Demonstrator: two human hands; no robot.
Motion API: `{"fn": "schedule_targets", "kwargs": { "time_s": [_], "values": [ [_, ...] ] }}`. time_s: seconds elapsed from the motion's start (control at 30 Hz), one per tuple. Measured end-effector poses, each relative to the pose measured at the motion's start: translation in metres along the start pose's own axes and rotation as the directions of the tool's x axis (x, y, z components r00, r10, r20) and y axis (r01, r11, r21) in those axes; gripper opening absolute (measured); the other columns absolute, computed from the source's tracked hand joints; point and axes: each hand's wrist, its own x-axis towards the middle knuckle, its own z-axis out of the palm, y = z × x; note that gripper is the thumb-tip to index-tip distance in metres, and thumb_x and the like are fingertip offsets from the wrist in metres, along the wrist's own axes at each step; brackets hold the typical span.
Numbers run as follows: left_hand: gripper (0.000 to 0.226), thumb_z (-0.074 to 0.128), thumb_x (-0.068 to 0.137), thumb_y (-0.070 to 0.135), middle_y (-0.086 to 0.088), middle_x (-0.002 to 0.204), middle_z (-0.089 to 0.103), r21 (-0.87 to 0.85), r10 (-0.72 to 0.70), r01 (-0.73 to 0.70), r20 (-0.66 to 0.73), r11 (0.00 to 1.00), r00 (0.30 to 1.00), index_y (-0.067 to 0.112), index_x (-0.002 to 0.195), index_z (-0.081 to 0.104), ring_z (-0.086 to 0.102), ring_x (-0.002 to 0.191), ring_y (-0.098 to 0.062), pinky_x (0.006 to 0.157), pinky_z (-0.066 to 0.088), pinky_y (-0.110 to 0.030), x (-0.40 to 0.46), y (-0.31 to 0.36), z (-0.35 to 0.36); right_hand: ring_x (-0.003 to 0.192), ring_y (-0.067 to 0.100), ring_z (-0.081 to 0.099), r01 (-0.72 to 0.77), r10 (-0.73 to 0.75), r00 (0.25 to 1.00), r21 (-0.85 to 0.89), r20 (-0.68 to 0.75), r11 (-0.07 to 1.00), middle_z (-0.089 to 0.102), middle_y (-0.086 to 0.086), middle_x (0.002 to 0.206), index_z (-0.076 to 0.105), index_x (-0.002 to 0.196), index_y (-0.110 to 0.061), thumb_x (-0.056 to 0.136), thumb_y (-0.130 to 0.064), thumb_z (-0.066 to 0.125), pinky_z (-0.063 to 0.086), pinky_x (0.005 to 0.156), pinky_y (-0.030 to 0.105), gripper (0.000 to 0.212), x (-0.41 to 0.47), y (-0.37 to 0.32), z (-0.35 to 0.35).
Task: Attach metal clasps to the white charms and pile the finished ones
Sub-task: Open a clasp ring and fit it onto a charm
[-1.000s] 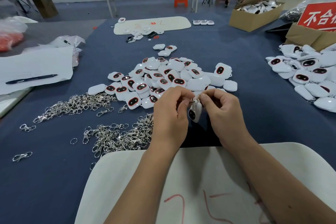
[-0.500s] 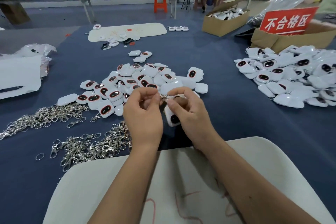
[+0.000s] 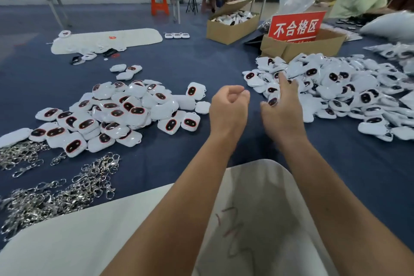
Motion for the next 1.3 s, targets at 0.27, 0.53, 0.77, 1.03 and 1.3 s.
{"fn": "schedule_targets", "kwargs": {
  "time_s": [0.27, 0.53, 0.77, 1.03, 1.3],
  "values": [
    [0.012, 0.063, 0.094, 0.01, 0.011, 0.082, 0.071, 0.475, 0.294, -0.236, -0.052, 0.848, 0.954, 0.017, 0.089, 0.071, 0.067, 0.077, -0.007, 0.077, 0.053, -0.026, -0.032, -0.002, -0.086, 0.135, 0.03, 0.054, 0.335, -0.309, 0.934, -0.142, 0.181, 0.931, 0.063, 0.015, 0.14, 0.073, 0.122, -0.006, 0.092, 0.004, 0.058, 0.041, 0.11, 0.033, 0.035, -0.039, -0.049, 0.047],
    [0.01, 0.057, 0.09, 0.016, 0.006, 0.089, 0.066, 0.733, 0.495, -0.056, -0.398, 0.678, 0.772, 0.02, 0.086, 0.065, 0.059, 0.085, -0.016, 0.08, 0.044, -0.031, -0.062, 0.002, -0.203, 0.074, 0.024, 0.054, 0.618, -0.602, 0.676, 0.119, 0.424, 0.777, 0.064, 0.004, 0.082, 0.065, 0.084, -0.013, 0.095, -0.014, 0.059, 0.045, 0.065, 0.042, 0.013, -0.13, -0.108, 0.132],
    [0.03, 0.053, 0.092, 0.005, -0.008, 0.118, 0.067, 0.703, 0.319, 0.161, -0.498, 0.692, 0.806, 0.018, 0.109, 0.073, 0.057, 0.116, -0.03, 0.105, 0.044, -0.043, -0.055, -0.003, -0.23, 0.088, 0.027, 0.054, 0.687, -0.554, 0.574, 0.014, 0.603, 0.727, 0.05, -0.002, 0.1, 0.061, 0.098, -0.015, 0.097, -0.014, 0.052, 0.043, 0.065, 0.042, 0.01, -0.137, -0.111, 0.16],
    [0.017, 0.059, 0.088, 0.011, -0.004, 0.112, 0.062, 0.837, 0.378, 0.128, -0.37, 0.532, 0.848, 0.018, 0.099, 0.071, 0.05, 0.111, -0.027, 0.093, 0.031, -0.025, -0.052, -0.01, -0.224, 0.073, 0.009, 0.06, 0.524, -0.537, 0.703, 0.17, 0.467, 0.834, 0.069, -0.004, 0.077, 0.078, 0.085, -0.015, 0.089, -0.009, 0.075, 0.049, 0.075, 0.027, 0.007, -0.116, -0.092, 0.138],
    [0.008, 0.068, 0.085, 0.018, 0.006, 0.089, 0.07, 0.75, 0.354, -0.134, -0.14, 0.648, 0.925, 0.021, 0.09, 0.072, 0.064, 0.089, -0.016, 0.085, 0.053, -0.039, -0.053, -0.008, -0.208, 0.074, 0.005, 0.067, 0.333, -0.437, 0.827, 0.318, 0.353, 0.888, 0.073, -0.012, 0.078, 0.078, 0.085, -0.019, 0.089, -0.013, 0.079, 0.049, 0.073, 0.016, 0.008, -0.105, -0.071, 0.124]
  ]
}}
